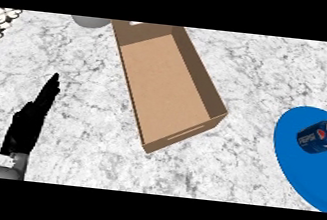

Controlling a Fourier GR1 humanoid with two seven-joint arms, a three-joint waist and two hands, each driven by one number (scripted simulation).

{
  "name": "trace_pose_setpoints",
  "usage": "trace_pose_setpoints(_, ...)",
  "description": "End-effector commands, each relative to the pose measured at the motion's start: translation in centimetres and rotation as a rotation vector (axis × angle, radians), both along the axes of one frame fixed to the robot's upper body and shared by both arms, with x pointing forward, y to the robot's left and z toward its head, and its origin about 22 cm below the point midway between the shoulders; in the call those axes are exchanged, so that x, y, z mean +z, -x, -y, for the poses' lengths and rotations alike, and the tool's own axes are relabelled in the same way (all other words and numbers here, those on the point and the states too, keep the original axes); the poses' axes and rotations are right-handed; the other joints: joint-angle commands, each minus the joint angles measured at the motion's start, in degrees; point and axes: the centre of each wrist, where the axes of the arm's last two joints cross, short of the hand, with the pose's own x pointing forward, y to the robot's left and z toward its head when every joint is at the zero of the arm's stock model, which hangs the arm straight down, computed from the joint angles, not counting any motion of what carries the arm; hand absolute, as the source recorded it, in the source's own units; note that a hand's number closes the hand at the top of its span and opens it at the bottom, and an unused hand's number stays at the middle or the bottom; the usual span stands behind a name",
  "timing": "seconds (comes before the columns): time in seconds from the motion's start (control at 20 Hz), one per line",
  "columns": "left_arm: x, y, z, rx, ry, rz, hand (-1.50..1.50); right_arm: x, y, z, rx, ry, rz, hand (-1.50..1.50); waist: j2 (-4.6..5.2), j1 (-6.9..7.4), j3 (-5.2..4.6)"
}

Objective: Pick the can from the plate and place it in the cardboard box

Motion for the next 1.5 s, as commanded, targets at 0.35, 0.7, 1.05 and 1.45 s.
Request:
trace_pose_setpoints(0.35, -0.2, 1.6, 0.0, 0.007, -0.015, -0.003, 0.0, 6.1, 1.1, 1.6, 0.223, 0.561, -0.542, -1.5, -0.26, 0.33, -0.12)
trace_pose_setpoints(0.7, 0.0, 0.7, -2.6, 0.015, -0.011, -0.015, 0.0, 5.3, -1.4, -3.4, 0.285, 0.615, -0.643, -1.5, -0.12, -0.24, -0.08)
trace_pose_setpoints(1.05, 0.7, 0.3, -0.5, 0.029, 0.005, -0.011, 0.0, 3.8, 0.9, -5.5, 0.207, 0.644, -0.676, -1.5, -0.32, -1.09, -0.06)
trace_pose_setpoints(1.45, 0.0, 0.1, -2.4, 0.026, 0.009, -0.01, 0.0, 0.8, 0.1, -4.4, 0.192, 0.696, -0.745, -1.5, -0.12, -0.62, -0.04)
